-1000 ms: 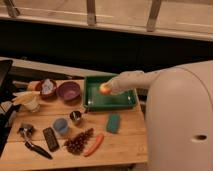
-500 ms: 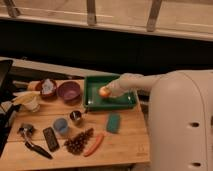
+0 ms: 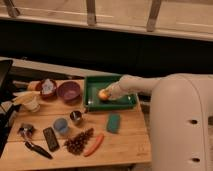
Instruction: Place apple in tray
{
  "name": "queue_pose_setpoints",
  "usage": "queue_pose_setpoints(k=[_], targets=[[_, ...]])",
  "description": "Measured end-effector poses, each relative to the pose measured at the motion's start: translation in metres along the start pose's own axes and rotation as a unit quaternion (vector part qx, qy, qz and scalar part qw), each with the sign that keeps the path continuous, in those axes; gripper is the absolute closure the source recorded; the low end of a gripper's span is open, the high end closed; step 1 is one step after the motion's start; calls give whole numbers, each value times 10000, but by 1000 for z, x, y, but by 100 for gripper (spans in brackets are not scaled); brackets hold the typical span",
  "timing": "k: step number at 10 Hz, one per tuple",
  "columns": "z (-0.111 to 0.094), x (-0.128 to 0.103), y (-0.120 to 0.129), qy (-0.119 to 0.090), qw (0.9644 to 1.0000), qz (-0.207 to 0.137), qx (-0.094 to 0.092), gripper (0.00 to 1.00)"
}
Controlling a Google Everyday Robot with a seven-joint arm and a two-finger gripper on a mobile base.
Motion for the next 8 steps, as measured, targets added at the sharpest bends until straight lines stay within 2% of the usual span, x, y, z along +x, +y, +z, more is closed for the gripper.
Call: queue_pose_setpoints(k=[2,4,8], targets=[[1,-2,5,27,10000,-65,51,25],[1,0,14,82,9997,-205,115,23],[1,0,14,85,9996,-217,127,23]])
